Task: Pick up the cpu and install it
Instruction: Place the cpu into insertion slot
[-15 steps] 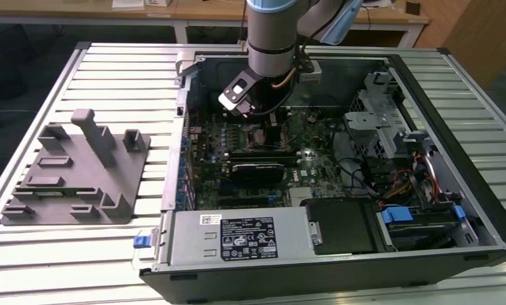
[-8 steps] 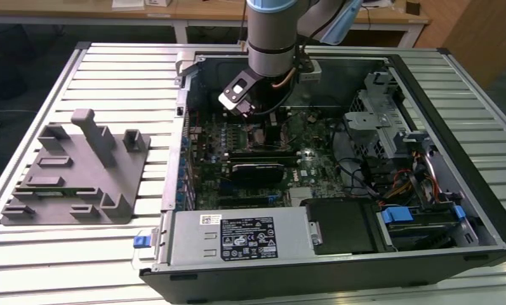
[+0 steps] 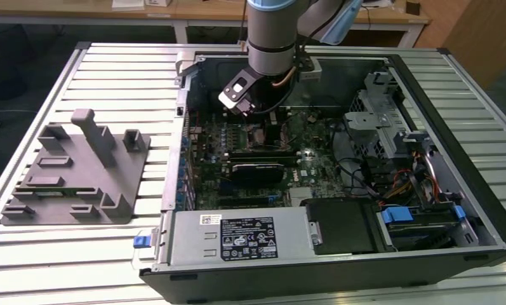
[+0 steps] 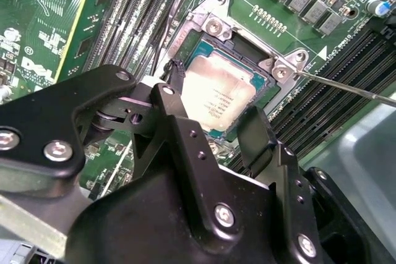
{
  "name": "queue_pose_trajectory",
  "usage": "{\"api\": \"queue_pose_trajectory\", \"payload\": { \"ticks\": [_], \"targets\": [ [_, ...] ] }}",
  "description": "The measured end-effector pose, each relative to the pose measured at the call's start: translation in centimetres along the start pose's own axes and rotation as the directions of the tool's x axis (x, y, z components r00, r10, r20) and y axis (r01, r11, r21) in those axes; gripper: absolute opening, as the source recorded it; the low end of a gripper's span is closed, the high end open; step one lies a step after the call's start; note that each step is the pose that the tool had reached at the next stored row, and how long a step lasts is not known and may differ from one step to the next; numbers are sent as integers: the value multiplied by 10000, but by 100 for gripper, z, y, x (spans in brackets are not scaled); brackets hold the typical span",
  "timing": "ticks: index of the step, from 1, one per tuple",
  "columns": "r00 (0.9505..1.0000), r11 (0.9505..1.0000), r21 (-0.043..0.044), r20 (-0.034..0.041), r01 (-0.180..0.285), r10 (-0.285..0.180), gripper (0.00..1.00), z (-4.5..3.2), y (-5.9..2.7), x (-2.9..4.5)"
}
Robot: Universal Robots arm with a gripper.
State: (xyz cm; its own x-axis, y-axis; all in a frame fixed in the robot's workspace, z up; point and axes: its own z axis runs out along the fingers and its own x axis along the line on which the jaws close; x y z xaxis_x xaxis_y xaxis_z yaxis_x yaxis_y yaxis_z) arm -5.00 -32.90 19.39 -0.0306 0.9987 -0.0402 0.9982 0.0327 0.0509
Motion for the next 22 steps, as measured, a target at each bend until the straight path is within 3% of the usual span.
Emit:
{"api": "queue_pose_trajectory", "payload": {
  "ticks": [22],
  "targets": [
    [9999, 9999, 2, -95, -101, 101, 62, 3, -8, 1]
  ]
}}
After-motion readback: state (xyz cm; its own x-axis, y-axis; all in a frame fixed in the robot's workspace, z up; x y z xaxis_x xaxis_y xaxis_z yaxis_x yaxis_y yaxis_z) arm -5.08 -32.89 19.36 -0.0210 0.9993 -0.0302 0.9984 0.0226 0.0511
